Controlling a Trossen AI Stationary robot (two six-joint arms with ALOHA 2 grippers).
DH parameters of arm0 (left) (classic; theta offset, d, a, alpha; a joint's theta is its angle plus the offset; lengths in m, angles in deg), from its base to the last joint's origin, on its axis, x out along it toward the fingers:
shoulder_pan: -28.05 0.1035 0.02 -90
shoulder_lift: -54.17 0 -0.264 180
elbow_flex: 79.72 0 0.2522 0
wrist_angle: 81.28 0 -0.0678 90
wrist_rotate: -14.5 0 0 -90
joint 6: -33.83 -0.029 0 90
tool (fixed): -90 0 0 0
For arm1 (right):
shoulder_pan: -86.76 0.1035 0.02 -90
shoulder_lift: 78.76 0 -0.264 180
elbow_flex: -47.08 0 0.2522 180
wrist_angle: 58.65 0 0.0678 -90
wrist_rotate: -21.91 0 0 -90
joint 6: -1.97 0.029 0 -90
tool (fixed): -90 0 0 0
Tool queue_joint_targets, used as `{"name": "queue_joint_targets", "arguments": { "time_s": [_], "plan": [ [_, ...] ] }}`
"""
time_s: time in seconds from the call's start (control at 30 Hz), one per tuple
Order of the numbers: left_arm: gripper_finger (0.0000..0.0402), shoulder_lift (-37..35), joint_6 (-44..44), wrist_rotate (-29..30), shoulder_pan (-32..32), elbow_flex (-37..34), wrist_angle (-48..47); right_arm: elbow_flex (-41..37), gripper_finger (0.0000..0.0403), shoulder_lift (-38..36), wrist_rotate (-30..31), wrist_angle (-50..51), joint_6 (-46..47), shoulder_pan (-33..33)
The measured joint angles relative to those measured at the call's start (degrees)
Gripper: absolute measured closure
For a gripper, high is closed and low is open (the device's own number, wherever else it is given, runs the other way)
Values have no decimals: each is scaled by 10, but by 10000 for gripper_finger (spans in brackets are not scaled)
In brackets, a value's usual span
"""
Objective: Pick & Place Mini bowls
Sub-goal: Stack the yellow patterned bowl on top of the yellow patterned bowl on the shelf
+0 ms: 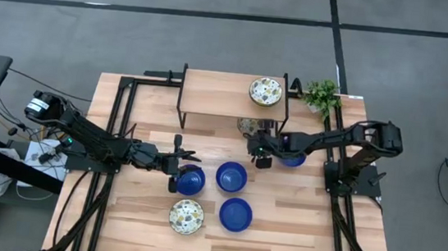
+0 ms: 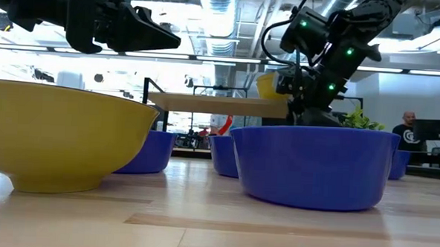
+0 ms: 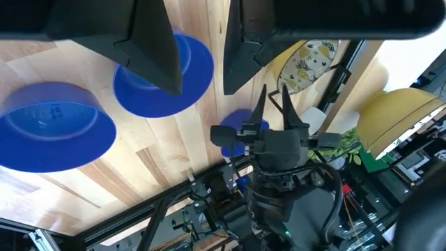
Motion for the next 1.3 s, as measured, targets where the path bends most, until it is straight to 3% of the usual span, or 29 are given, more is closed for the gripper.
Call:
{"name": "queue_joint_targets", "arguments": {
  "time_s": [0.27,0.4,1.3],
  "plan": [
    [295,0,0,0,0,0,0,0,275,2,-2,-4,-10,-31],
    [295,0,0,0,0,0,0,2,275,0,-31,-7,-21,-42],
    [295,0,0,0,0,0,0,-19,280,1,-45,-7,-35,-43]
  ]
}}
